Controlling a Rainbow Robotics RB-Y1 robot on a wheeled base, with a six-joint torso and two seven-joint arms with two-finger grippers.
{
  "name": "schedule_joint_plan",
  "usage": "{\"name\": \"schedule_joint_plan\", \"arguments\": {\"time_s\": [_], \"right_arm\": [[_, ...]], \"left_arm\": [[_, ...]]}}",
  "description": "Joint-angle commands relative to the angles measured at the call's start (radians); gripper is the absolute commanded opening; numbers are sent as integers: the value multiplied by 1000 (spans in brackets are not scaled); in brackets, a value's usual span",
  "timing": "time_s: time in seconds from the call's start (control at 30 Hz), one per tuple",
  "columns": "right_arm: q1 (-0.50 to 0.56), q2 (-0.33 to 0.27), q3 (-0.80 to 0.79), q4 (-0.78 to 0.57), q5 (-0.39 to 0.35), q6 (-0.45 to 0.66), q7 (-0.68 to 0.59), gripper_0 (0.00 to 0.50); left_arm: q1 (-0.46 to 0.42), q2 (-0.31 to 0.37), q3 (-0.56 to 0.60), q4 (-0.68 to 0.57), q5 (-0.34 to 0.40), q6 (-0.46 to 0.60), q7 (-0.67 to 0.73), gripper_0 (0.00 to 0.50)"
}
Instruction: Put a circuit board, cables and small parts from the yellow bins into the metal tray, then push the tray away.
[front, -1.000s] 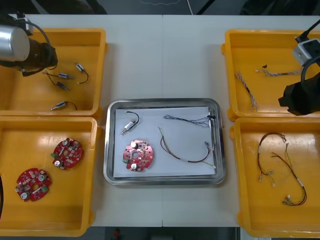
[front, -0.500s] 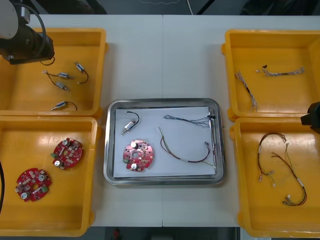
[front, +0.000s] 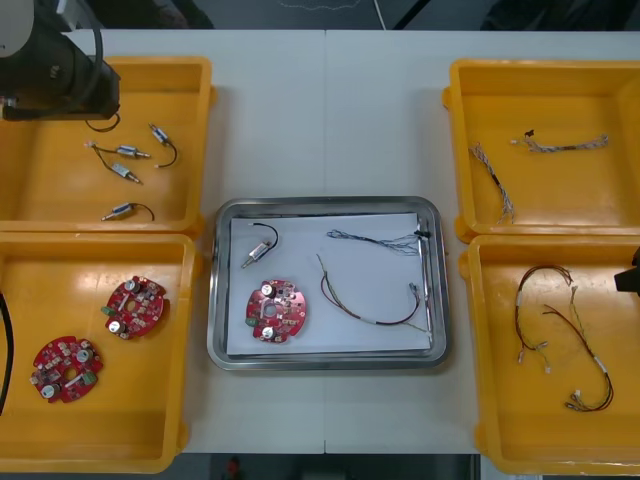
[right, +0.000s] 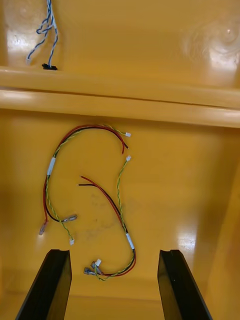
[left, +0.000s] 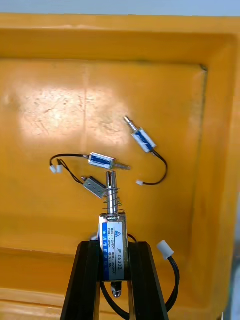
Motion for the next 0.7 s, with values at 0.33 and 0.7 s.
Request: {"name": "schedule_joint_plan", "arguments": {"time_s": [0.33,0.7], "right_arm": [[27,-36,-16,-33,9,3,-144,500],[26,-36,-11,-31,9,3,-155,500]], "left_arm": [[54,-107,-251,-272,42,73,151,0],[48,-139,-437,-272,117,-51,226,0]]}}
